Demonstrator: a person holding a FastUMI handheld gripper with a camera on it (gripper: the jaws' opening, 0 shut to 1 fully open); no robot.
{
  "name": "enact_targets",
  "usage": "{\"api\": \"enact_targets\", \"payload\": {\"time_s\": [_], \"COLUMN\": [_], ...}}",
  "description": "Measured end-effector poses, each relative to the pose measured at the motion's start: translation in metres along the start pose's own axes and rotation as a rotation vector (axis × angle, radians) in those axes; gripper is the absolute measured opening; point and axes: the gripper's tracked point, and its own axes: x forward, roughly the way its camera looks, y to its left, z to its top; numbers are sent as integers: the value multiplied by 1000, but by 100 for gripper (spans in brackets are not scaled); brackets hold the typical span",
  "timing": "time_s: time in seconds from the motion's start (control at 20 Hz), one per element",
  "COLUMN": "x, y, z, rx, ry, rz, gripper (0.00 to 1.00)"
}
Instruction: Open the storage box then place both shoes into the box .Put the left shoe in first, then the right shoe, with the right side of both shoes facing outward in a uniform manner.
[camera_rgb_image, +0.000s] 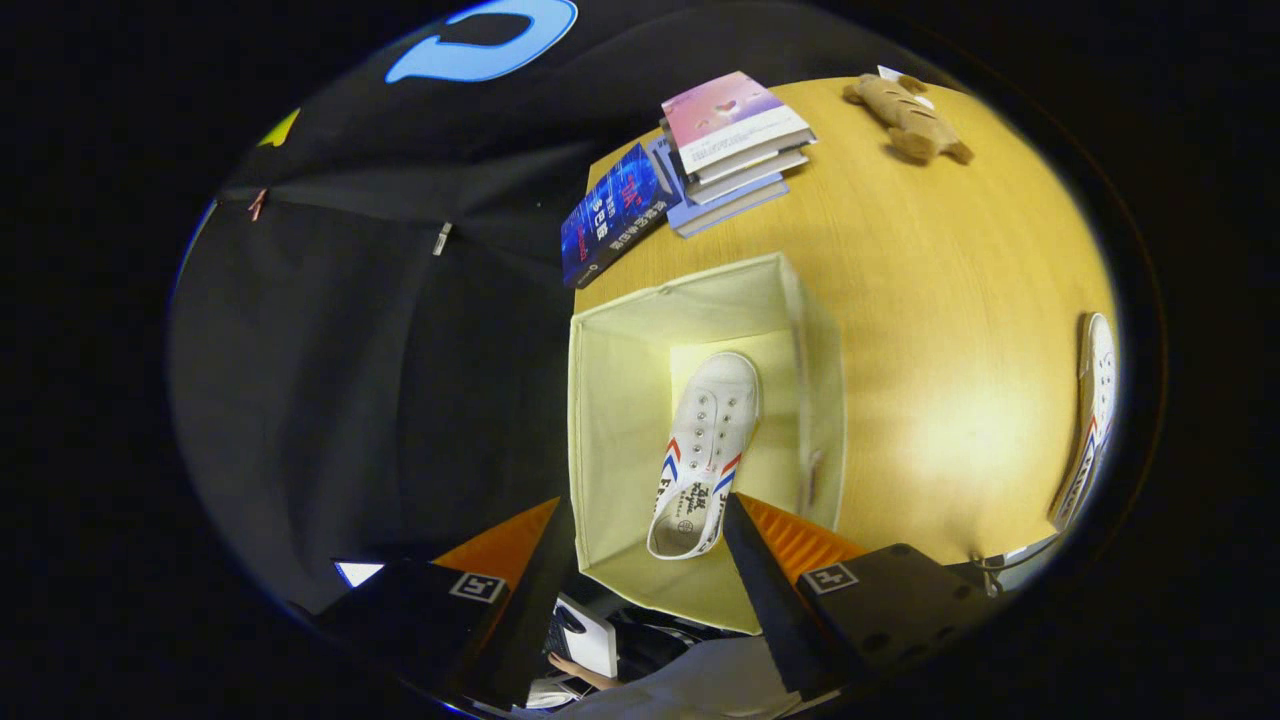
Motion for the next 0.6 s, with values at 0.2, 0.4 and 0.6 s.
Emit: {"api": "enact_targets", "payload": {"time_s": [0.2, 0.4, 0.6], "x": [-63, -115, -151], "y": [-58, -140, -234], "z": [18, 36, 42], "rx": [-34, -2, 78], "ry": [-88, -166, -197], "rz": [-62, -163, -291], "gripper": [91, 91, 91]}}
